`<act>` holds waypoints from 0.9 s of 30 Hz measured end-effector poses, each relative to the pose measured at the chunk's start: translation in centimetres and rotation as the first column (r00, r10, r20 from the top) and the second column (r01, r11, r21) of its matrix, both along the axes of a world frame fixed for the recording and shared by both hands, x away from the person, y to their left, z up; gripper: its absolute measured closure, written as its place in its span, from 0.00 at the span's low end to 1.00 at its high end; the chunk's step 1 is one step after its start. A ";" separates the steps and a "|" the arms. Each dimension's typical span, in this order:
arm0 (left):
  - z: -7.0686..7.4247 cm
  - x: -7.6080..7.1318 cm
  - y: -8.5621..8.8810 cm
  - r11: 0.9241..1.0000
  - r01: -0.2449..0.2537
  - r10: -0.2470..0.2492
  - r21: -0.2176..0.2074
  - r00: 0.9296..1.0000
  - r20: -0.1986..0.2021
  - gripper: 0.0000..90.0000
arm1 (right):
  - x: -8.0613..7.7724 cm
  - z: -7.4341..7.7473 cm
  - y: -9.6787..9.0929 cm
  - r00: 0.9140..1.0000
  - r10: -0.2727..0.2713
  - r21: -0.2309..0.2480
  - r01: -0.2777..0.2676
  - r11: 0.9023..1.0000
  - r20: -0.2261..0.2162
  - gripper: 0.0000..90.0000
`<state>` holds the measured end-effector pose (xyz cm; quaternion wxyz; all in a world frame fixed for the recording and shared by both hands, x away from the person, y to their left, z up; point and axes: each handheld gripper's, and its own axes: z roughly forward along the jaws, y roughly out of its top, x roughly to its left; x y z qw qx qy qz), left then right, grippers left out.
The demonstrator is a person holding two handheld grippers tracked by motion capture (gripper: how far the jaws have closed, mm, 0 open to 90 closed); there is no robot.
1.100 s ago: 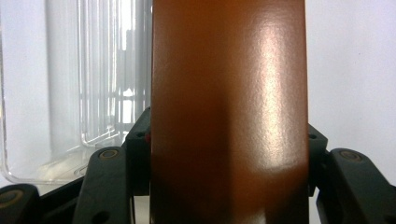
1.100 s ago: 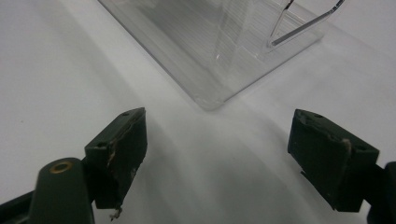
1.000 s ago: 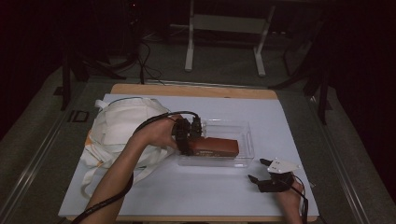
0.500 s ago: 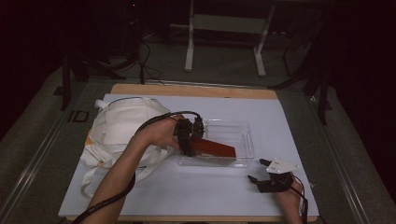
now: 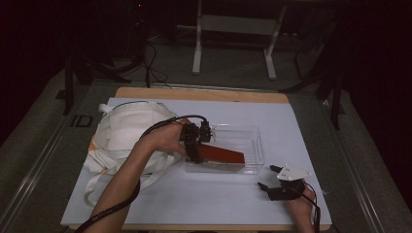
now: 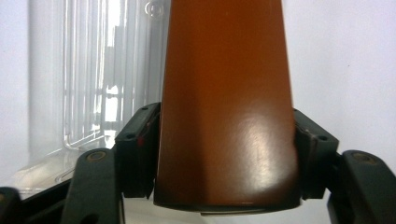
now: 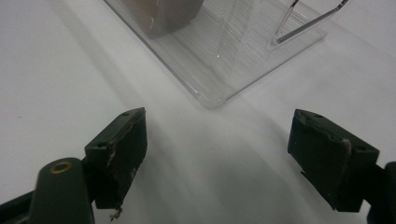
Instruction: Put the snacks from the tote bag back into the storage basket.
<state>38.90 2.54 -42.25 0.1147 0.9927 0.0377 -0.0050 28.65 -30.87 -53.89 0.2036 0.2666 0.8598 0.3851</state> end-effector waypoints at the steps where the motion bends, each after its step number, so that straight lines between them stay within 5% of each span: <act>1: 0.1 0.0 0.0 1.000 -0.001 0.001 -0.003 1.000 -0.004 0.39 | 0.0 0.0 0.0 1.000 0.000 0.000 0.000 1.000 0.000 0.22; 11: 0.2 0.0 0.1 1.000 -0.005 0.005 -0.004 1.000 -0.001 0.38 | 0.0 0.0 0.0 1.000 -0.001 -0.001 0.001 1.000 -0.001 0.22; 27: 1.4 0.1 2.2 0.996 -0.060 0.062 -0.069 0.998 0.029 0.39 | 0.0 0.0 0.0 1.000 -0.001 -0.002 0.001 1.000 -0.002 0.22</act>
